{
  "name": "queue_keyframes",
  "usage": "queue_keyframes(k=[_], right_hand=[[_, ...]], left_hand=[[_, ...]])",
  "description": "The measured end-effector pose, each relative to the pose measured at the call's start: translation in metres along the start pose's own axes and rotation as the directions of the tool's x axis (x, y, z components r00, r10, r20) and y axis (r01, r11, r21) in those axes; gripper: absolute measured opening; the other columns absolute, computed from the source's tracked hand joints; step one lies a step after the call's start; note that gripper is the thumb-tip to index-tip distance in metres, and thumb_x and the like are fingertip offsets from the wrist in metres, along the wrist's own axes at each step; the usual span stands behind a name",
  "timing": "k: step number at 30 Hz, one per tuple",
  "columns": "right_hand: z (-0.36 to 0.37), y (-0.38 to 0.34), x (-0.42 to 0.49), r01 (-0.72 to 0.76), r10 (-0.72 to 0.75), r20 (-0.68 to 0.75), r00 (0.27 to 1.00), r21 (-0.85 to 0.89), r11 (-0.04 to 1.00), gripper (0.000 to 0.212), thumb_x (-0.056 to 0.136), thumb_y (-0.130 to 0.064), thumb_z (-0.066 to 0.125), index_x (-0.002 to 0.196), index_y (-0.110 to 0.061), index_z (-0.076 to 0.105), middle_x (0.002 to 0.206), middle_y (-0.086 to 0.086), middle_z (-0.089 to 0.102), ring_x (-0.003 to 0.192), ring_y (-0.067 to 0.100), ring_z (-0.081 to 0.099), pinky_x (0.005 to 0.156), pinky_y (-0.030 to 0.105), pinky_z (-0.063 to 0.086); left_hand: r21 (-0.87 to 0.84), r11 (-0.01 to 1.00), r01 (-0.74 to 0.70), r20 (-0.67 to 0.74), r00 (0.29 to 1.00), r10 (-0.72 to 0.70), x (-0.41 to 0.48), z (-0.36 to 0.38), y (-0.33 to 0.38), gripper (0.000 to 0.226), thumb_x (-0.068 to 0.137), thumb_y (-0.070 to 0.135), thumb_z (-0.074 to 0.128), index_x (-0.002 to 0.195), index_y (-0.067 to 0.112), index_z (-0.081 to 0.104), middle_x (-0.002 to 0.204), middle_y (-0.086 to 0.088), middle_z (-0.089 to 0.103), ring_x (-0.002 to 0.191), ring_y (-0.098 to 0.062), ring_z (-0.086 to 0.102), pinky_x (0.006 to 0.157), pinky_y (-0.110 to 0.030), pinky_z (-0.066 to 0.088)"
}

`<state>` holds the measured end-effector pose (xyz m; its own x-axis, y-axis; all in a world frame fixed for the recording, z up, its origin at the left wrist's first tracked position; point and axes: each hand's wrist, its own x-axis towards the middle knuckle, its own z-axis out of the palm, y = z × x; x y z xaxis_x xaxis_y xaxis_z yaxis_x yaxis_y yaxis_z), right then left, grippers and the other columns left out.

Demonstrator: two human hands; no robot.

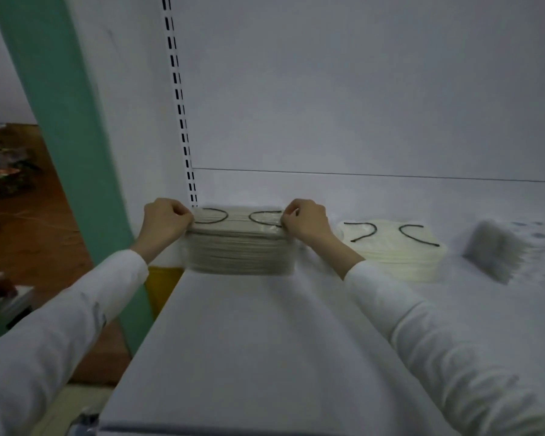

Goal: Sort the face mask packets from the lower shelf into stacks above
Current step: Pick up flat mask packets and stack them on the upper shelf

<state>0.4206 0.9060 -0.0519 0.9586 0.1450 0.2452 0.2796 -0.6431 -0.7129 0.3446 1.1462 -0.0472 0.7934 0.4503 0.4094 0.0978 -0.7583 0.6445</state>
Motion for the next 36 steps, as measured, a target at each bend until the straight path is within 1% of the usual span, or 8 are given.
queue_keyframes(k=[9, 12, 16, 20, 26, 31, 33, 36], right_hand=[[-0.016, 0.000, -0.002, 0.105, -0.110, -0.087, 0.990, -0.057, 0.993, 0.025, 0.086, -0.028, 0.061, 0.108, -0.018, 0.066, 0.113, 0.008, 0.063, 0.105, 0.024, 0.058, 0.082, 0.025, 0.041], [-0.024, 0.000, -0.010, 0.152, -0.167, -0.114, 0.979, -0.132, 0.980, 0.028, 0.088, -0.028, 0.057, 0.114, -0.018, 0.063, 0.119, 0.009, 0.062, 0.112, 0.028, 0.054, 0.091, 0.033, 0.044], [-0.041, 0.002, -0.030, 0.265, -0.297, -0.104, 0.949, -0.244, 0.933, 0.030, 0.090, -0.026, 0.053, 0.117, -0.016, 0.061, 0.120, 0.009, 0.061, 0.115, 0.029, 0.049, 0.092, 0.035, 0.041], [-0.062, 0.005, -0.060, 0.357, -0.400, -0.054, 0.915, -0.352, 0.865, 0.031, 0.093, -0.028, 0.051, 0.121, -0.017, 0.057, 0.119, 0.005, 0.061, 0.114, 0.025, 0.048, 0.084, 0.033, 0.041], [-0.116, 0.030, -0.121, 0.487, -0.583, 0.019, 0.812, -0.573, 0.659, 0.034, 0.096, -0.038, 0.042, 0.115, -0.016, 0.060, 0.107, 0.004, 0.065, 0.107, 0.026, 0.053, 0.079, 0.033, 0.040], [-0.172, 0.071, -0.187, 0.596, -0.712, 0.094, 0.696, -0.630, 0.498, 0.065, 0.090, -0.050, 0.016, 0.098, -0.013, 0.069, 0.089, 0.004, 0.070, 0.088, 0.028, 0.057, 0.065, 0.029, 0.034], [-0.194, 0.089, -0.214, 0.613, -0.709, 0.126, 0.694, -0.619, 0.490, 0.065, 0.090, -0.050, 0.017, 0.099, -0.013, 0.069, 0.088, 0.005, 0.069, 0.087, 0.028, 0.057, 0.065, 0.030, 0.037], [-0.223, 0.117, -0.257, 0.615, -0.672, 0.135, 0.728, -0.561, 0.554, 0.058, 0.090, -0.051, 0.021, 0.101, -0.016, 0.066, 0.088, 0.003, 0.068, 0.088, 0.025, 0.059, 0.072, 0.035, 0.048]], left_hand=[[0.051, 0.995, -0.090, -0.081, 0.992, 0.094, 0.000, -0.014, -0.001, 0.016, 0.086, 0.015, 0.058, 0.091, 0.006, 0.070, 0.098, -0.012, 0.069, 0.090, -0.030, 0.063, 0.083, -0.038, 0.049], [0.080, 0.986, -0.145, -0.096, 0.984, 0.152, -0.008, -0.021, 0.007, 0.017, 0.086, 0.012, 0.057, 0.096, 0.003, 0.068, 0.099, -0.014, 0.068, 0.087, -0.028, 0.062, 0.077, -0.033, 0.046], [0.109, 0.965, -0.240, -0.042, 0.969, 0.245, -0.032, -0.024, 0.028, 0.015, 0.086, 0.012, 0.058, 0.096, 0.005, 0.066, 0.096, -0.010, 0.066, 0.080, -0.019, 0.056, 0.076, -0.028, 0.038], [0.070, 0.954, -0.291, 0.087, 0.955, 0.285, -0.069, -0.020, 0.057, 0.013, 0.084, 0.012, 0.059, 0.094, 0.008, 0.067, 0.094, -0.007, 0.067, 0.081, -0.018, 0.058, 0.079, -0.026, 0.042], [0.058, 0.916, -0.398, 0.226, 0.899, 0.376, -0.138, -0.011, 0.122, 0.015, 0.084, 0.015, 0.059, 0.095, 0.011, 0.069, 0.091, -0.002, 0.064, 0.085, -0.019, 0.059, 0.078, -0.024, 0.041], [-0.022, 0.896, -0.444, 0.250, 0.865, 0.434, -0.216, 0.016, 0.179, 0.017, 0.081, 0.014, 0.061, 0.095, 0.007, 0.068, 0.091, -0.006, 0.067, 0.083, -0.021, 0.061, 0.077, -0.027, 0.047], [-0.032, 0.895, -0.444, 0.257, 0.862, 0.437, -0.250, 0.028, 0.201, 0.017, 0.080, 0.015, 0.060, 0.094, 0.010, 0.067, 0.089, -0.002, 0.065, 0.079, -0.017, 0.059, 0.076, -0.025, 0.046], [-0.058, 0.892, -0.449, 0.305, 0.843, 0.444, -0.303, 0.046, 0.230, 0.013, 0.081, 0.018, 0.060, 0.092, 0.014, 0.067, 0.089, 0.002, 0.064, 0.081, -0.013, 0.057, 0.076, -0.024, 0.046]])
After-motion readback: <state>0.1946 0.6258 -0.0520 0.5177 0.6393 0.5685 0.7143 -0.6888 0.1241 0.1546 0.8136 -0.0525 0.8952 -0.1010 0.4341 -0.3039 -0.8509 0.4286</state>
